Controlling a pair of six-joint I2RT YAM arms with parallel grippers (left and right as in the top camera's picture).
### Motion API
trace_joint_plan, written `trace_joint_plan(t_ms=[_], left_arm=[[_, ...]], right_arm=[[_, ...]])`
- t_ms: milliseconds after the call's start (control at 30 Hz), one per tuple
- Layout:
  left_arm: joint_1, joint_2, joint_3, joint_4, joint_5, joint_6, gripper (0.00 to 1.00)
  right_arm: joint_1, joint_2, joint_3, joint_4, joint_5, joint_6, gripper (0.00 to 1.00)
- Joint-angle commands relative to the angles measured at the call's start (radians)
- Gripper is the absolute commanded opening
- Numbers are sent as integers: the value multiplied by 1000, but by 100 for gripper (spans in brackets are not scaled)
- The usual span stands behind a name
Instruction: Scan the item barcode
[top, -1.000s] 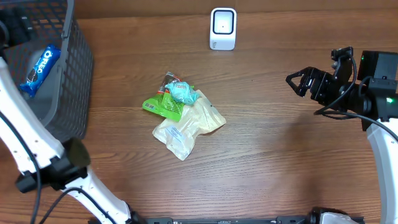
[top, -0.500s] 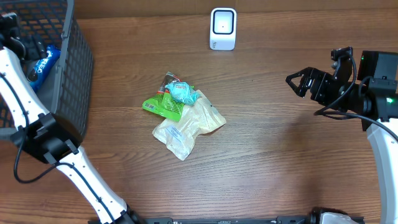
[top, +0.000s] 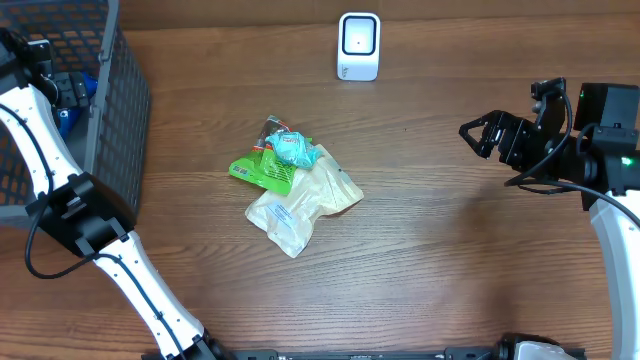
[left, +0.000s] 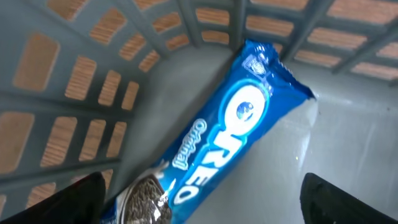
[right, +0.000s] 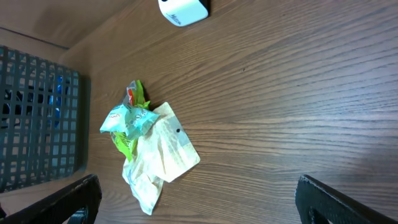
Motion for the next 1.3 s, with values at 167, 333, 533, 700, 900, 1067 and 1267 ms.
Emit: trace_joint_plan(t_ms=[167, 333, 533, 700, 900, 1067, 1267], left_arm=[[-6, 268, 3, -81, -10, 43, 89], [1, 316, 3, -85, -9, 34, 92], [-11, 311, 48, -147, -6, 19, 89], [-25, 309, 280, -356, 13, -26, 83], [-17, 142, 391, -499, 166, -155, 83], [-6, -50, 391, -551, 269, -191, 83], [-34, -275, 391, -610, 269, -190, 88]], right_arm=[[6, -1, 28, 3, -8, -7, 100], [6, -1, 28, 0, -8, -7, 100], [6, -1, 28, 4, -8, -7, 100], [6, -1, 28, 11, -9, -6, 100], [6, -1, 28, 3, -10, -6, 100], [6, -1, 29, -1, -9, -7, 100], [6, -1, 28, -1, -9, -7, 100]])
